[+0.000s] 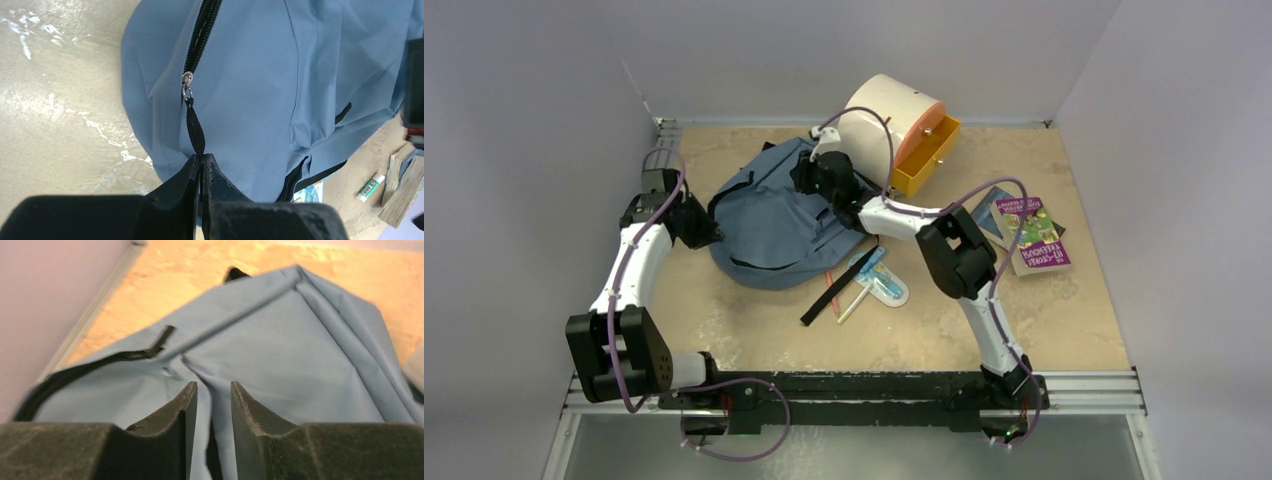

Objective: Pack the student bag
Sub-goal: Unzip the student bag at the center of the board.

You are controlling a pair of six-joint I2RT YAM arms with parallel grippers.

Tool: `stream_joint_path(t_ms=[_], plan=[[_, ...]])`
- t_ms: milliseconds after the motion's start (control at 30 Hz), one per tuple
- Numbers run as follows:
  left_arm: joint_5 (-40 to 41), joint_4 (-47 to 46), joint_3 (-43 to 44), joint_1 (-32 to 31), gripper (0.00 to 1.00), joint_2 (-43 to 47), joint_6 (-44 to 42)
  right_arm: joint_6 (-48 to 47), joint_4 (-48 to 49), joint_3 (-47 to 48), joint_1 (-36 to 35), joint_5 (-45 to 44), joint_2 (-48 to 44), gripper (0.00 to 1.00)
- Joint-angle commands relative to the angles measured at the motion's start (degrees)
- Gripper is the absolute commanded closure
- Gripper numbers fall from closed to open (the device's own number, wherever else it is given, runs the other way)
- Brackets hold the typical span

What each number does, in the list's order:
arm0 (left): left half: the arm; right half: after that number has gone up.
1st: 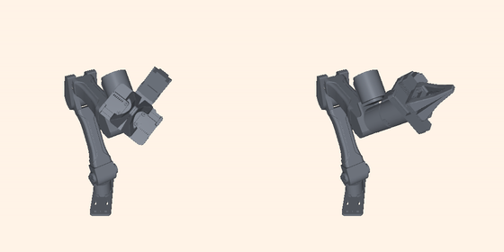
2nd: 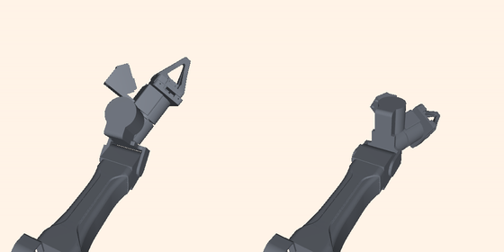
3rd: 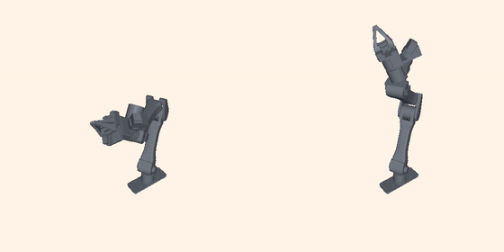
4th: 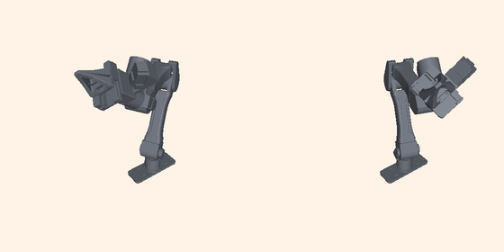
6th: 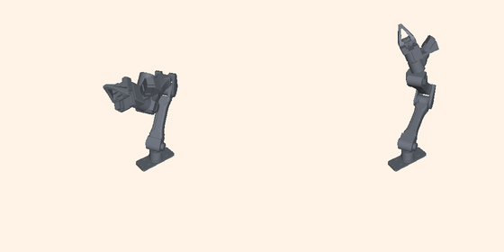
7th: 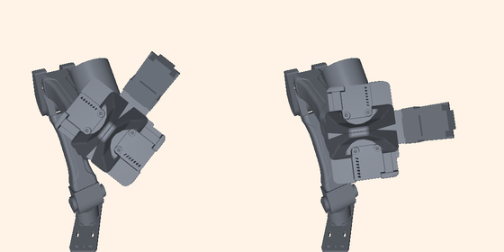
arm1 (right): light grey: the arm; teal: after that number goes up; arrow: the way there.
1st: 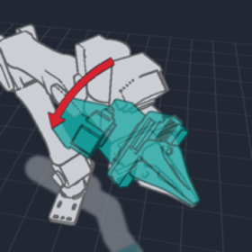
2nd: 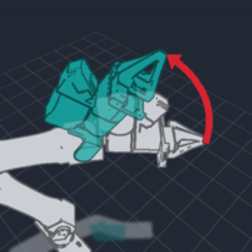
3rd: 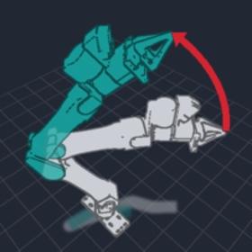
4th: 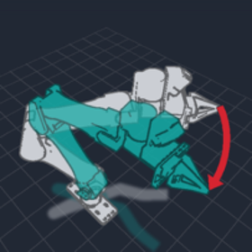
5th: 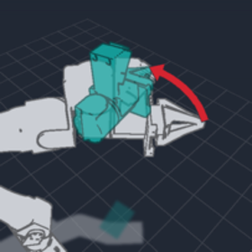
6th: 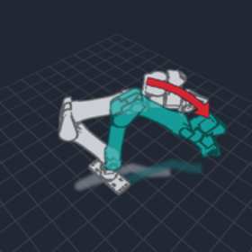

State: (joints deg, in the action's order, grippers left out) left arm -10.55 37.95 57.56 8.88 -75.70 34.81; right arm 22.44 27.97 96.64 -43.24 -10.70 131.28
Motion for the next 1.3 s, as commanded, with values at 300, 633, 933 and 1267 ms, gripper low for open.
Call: stream_joint_path(t_ms=[300,633,933,1267], plan=[[-3.2,-2.7,1.9,0.3,0.98,1.8,-4.3,3.3,4.7,-6.1,-2.2,17.3,-10.8,0.53],[3.3,-0.1,4.1,0.4,0.6,4.0,-5.2,11.1,0.8,-3.2,-3.6,21.2,-7.4,0.5],[7.7,-0.7,6.2,0.4,0.56,7.5,-5.3,13.4,0.1,0.1,-5.9,25.7,-4.5,0.47],[9.9,-0.6,5.5,0.4,0.56,8.6,-5.2,19.1,-0.4,5.2,-8.8,30.3,-0.4,0.46]])
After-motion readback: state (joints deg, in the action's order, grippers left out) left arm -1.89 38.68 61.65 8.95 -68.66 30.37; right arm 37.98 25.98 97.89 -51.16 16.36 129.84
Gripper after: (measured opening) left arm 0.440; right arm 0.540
